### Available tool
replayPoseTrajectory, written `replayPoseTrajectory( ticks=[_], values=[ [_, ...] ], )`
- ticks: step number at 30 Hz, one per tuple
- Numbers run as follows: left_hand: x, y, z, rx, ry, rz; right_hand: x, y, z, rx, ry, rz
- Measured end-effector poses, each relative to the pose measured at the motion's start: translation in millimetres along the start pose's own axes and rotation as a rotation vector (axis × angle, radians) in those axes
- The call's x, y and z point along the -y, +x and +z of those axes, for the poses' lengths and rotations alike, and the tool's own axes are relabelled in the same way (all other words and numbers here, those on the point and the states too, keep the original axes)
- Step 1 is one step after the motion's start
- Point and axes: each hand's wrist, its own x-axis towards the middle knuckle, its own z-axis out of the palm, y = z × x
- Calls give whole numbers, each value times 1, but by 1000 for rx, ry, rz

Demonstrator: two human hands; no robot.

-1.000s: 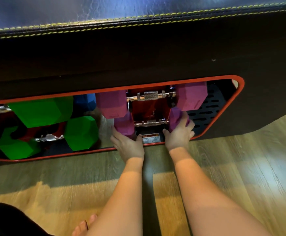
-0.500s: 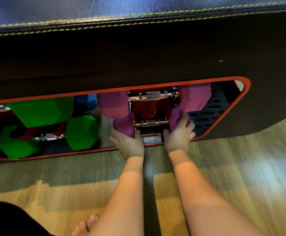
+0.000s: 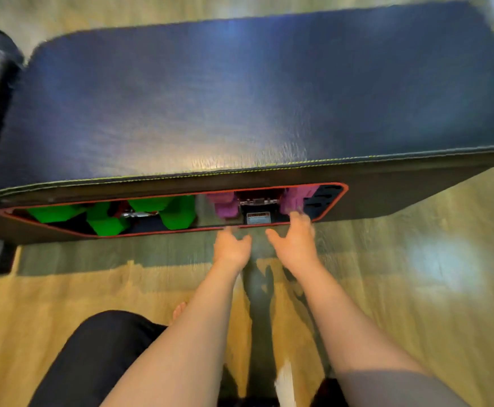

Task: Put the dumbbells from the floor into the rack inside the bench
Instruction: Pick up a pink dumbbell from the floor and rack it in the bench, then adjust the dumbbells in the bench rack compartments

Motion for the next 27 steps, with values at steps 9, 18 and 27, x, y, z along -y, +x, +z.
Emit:
replayPoseTrajectory(
  ticks=[9,18,27],
  values=[
    [-130,-212,-166,126,152,163,141,-165,-171,139,8,34],
    [-176,-341,-228,63,215,251,187,-248,-261,189,41,-6],
    [-176,-405,-212,-2,133,188,178,-271,-306,270,-27,-70]
  ],
)
